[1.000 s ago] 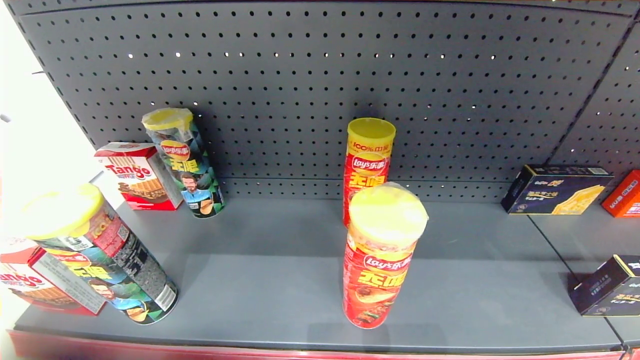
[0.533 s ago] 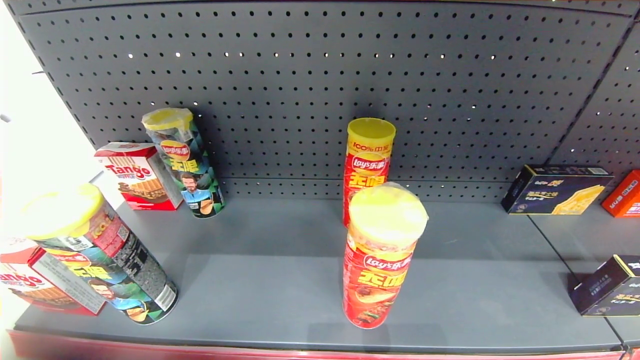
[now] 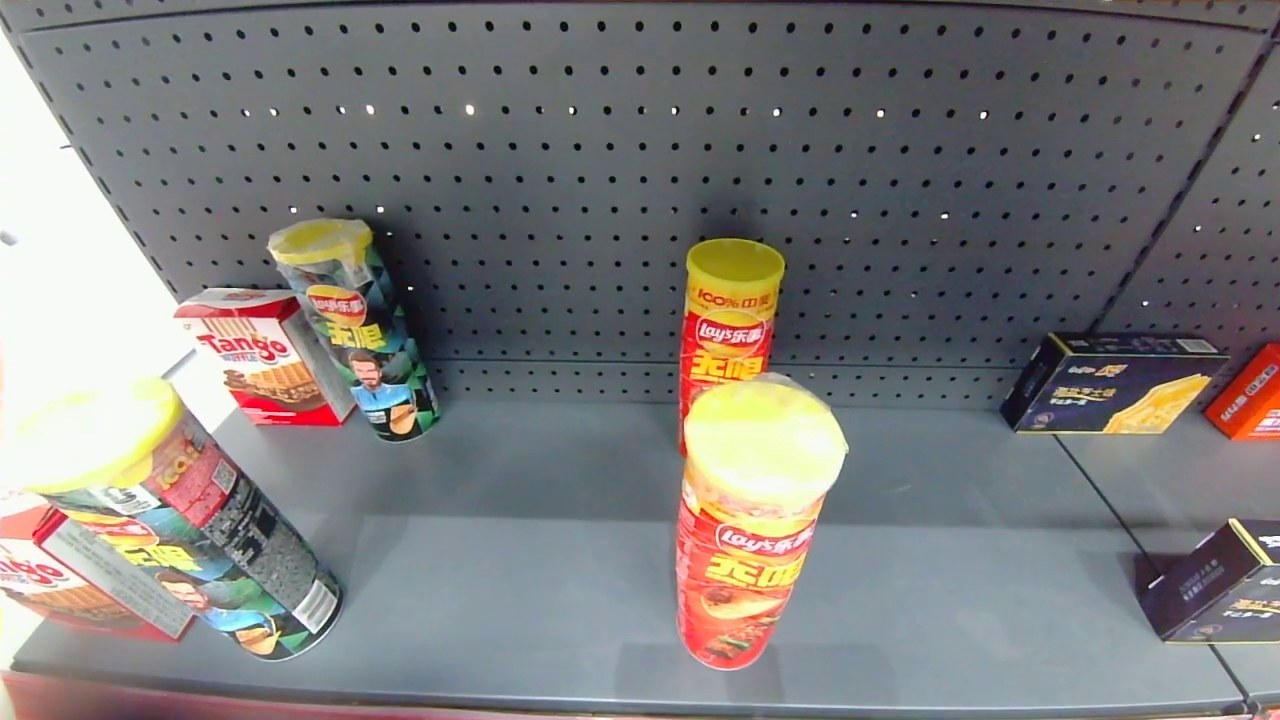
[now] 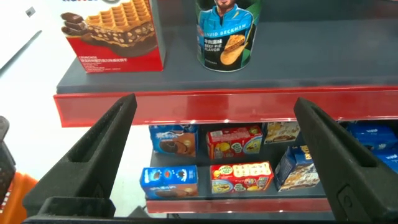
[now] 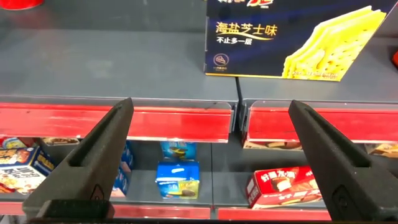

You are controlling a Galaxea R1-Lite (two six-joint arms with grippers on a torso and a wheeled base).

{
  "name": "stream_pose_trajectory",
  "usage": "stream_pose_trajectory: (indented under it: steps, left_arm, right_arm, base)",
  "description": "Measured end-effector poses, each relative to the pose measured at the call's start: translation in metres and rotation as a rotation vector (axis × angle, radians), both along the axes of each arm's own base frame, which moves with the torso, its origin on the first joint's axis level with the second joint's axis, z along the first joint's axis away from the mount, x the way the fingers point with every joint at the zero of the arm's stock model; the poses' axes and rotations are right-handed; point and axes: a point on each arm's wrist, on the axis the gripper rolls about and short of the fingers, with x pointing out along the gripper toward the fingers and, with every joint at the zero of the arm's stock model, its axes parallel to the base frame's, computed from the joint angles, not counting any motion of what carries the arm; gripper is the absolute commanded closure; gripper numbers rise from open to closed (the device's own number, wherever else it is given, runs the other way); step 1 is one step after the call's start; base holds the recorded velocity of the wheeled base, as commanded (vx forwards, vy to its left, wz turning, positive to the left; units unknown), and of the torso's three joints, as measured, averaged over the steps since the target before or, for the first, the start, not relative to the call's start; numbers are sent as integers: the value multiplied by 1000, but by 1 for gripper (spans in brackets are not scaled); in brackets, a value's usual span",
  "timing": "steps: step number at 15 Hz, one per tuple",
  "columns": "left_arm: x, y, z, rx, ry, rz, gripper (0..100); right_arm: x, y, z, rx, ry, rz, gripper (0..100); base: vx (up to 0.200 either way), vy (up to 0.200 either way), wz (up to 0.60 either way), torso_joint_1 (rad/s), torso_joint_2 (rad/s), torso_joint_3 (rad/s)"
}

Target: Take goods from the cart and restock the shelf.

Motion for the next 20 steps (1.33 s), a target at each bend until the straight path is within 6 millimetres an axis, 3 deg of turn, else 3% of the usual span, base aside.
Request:
stream_pose_trajectory:
  steps: [18, 20]
  left_arm:
    - [0, 0, 0, -6, -2, 9, 0]
    - [0, 0, 0, -6, -2, 9, 0]
  right_arm:
    - [0, 0, 0, 0, 1, 1, 0]
    - [0, 0, 0, 0, 1, 0, 0]
  base:
    - [-11, -11, 0, 0, 0, 1]
    - [-200, 0, 0, 0, 5, 2]
